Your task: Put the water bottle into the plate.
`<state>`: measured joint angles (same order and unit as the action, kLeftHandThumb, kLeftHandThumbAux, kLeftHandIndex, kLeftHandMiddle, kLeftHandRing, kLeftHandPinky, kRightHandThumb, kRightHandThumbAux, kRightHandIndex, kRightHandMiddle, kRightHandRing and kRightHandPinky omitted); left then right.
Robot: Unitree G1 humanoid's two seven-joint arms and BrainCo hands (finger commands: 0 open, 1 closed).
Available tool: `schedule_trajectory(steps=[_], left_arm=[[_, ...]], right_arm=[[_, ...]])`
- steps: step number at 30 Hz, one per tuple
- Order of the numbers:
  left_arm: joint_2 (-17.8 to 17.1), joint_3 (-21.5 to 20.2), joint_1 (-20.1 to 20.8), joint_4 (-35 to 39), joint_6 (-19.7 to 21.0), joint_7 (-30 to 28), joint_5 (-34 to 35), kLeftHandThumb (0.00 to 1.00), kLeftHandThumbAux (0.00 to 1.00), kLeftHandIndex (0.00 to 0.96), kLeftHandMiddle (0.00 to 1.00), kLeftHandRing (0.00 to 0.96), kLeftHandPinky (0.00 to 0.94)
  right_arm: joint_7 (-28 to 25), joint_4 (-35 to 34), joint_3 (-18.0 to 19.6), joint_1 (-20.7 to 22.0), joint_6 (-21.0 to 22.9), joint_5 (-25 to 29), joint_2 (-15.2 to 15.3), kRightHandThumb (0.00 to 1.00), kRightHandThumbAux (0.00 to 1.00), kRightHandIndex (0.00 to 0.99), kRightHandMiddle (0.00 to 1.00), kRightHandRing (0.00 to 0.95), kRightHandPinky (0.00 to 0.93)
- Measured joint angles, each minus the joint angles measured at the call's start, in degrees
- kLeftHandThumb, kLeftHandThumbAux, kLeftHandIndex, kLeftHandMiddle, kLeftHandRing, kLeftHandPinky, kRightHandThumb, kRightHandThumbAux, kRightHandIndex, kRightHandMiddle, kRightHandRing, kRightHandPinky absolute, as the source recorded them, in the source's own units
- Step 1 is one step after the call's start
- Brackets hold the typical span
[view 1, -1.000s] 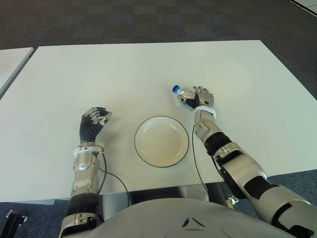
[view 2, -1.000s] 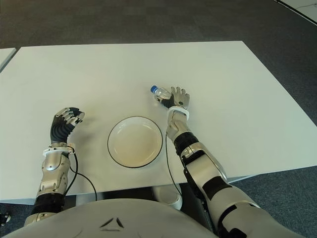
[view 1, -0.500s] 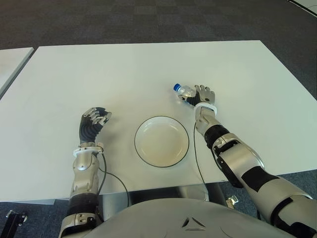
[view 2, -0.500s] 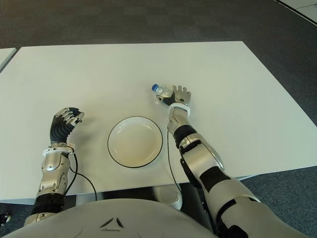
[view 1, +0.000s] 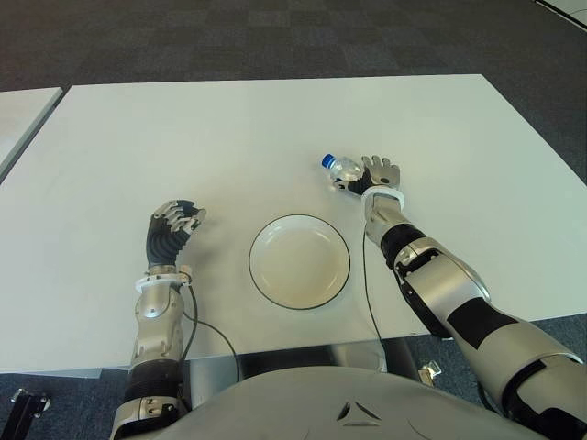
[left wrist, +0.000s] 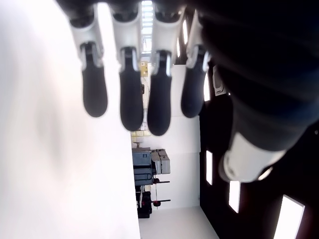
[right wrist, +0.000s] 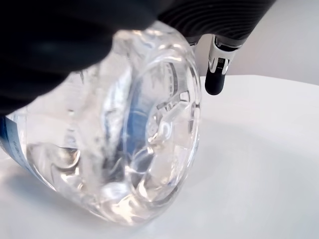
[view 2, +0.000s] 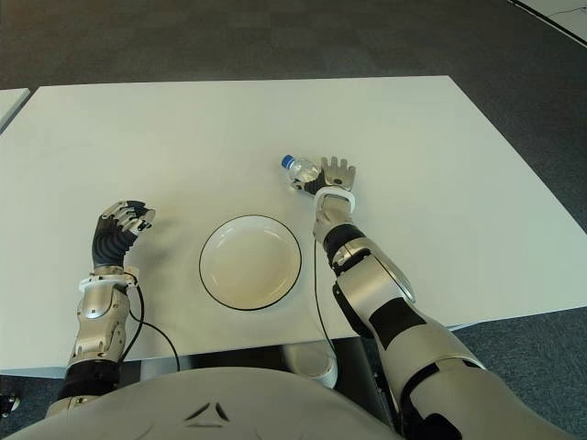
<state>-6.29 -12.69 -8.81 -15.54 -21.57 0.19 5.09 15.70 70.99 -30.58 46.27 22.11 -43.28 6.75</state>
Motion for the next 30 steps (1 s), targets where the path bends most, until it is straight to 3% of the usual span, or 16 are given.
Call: schedule_trajectory(steps=[6,9,11,13,14,17,23,30], left_arm=[[0.0,0.0,-0.3,0.5,0.0,0.0,0.0,0.706,0.710,0.432,0.508,0.492,0.484],[0.0,0.0,-0.5,0.8,-0.1,0.0,0.0,0.706,0.710,0.432,0.515,0.497,0.486],[0.0,0.0,-0.5,0.9,-0.2,0.0,0.0,0.706,0.710,0.432,0.518,0.498,0.486],[0.0,0.0,-0.6,1.0,-0.3,0.0,0.0,0.706,0.710,0.432,0.519,0.500,0.486],[0.1,0.0,-0.6,1.0,-0.3,0.0,-0.1,0.706,0.710,0.432,0.519,0.501,0.488],[0.2,0.0,-0.7,1.0,-0.3,0.1,-0.1,0.707,0.711,0.432,0.519,0.503,0.492],[0.3,0.0,-0.8,1.1,-0.3,0.1,-0.1,0.707,0.711,0.432,0.523,0.504,0.489],[0.3,-0.1,-0.8,1.5,-0.1,0.1,-0.1,0.707,0.710,0.432,0.523,0.502,0.486]], right_arm=[[-0.9,0.5,-1.1,0.4,-1.3,-0.2,0.7,0.591,0.352,0.015,0.000,0.000,0.000],[-1.1,0.5,-1.6,0.5,-1.9,-0.2,1.1,0.585,0.401,0.080,0.014,0.000,0.056],[-1.2,0.6,-1.8,0.5,-2.4,-0.2,1.3,0.589,0.422,0.231,0.163,0.156,0.219],[-1.3,0.6,-2.0,0.5,-3.1,-0.2,1.7,0.594,0.433,0.309,0.235,0.234,0.298],[-1.3,0.6,-2.0,0.5,-3.6,-0.2,1.8,0.635,0.529,0.352,0.302,0.305,0.370],[-1.3,0.7,-1.9,0.4,-5.2,0.0,2.4,0.685,0.643,0.405,0.430,0.440,0.506],[-0.9,0.7,-0.6,0.3,-8.3,2.0,3.2,0.711,0.692,0.430,0.556,0.584,0.620],[0.5,0.7,2.3,0.3,-9.7,4.4,3.3,0.716,0.699,0.434,0.660,0.672,0.689]])
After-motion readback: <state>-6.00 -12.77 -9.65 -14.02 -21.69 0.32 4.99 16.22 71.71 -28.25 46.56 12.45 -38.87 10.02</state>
